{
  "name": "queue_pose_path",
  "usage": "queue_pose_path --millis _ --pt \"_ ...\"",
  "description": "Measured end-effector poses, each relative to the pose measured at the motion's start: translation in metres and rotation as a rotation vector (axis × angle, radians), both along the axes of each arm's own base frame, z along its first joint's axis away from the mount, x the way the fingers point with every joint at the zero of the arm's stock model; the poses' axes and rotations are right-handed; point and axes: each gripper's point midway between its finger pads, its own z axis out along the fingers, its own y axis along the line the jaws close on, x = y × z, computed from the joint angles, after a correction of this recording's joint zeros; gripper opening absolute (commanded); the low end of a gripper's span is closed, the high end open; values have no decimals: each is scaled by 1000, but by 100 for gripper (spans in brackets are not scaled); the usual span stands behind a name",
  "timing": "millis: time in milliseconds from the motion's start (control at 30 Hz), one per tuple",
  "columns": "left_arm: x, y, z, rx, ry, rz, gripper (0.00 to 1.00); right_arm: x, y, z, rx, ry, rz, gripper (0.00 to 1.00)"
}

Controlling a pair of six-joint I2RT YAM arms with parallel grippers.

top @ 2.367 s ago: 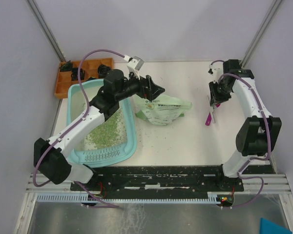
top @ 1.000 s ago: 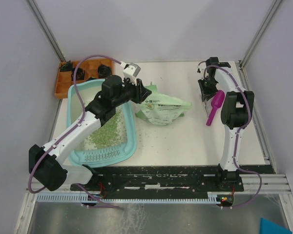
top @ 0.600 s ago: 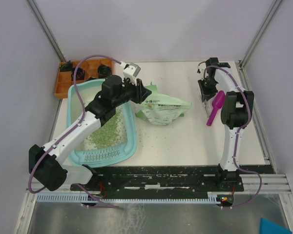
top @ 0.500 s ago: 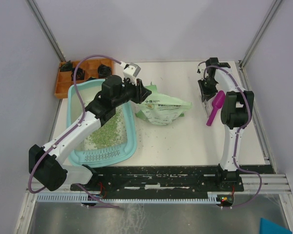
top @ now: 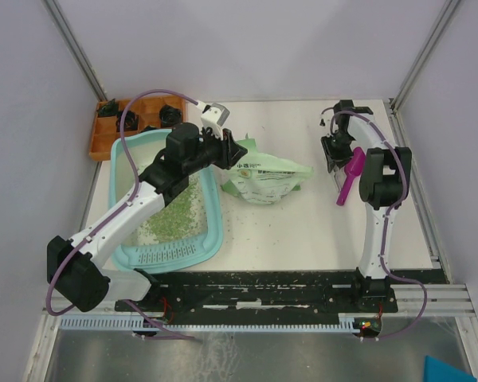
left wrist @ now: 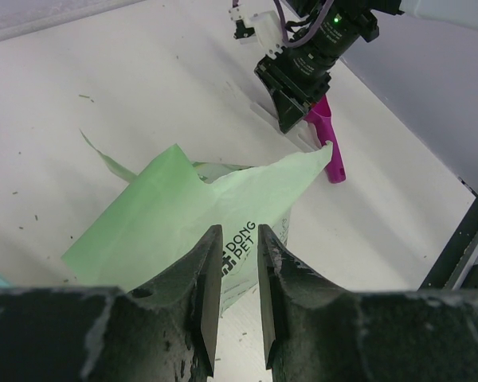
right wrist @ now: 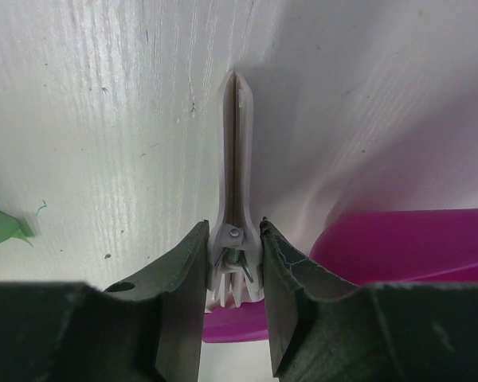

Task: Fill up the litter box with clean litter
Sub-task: Place the clamp at the center of the board, then pick up the clamp at the center of the board.

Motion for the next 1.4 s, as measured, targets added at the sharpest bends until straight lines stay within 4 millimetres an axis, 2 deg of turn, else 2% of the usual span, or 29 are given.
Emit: queue_pose_path --millis 133,567,833,1400 --pt "0 0 0 0 0 0 31 -5 0 -7 -2 22 2 36" --pt "0 0 -1 1 2 -1 31 -4 0 -7 -3 17 4 46" --pt "0 0 -1 1 2 -1 31 -2 0 -7 -3 10 4 44" --pt "0 -1 -3 3 6 -3 32 -1 2 15 -3 -38 8 39"
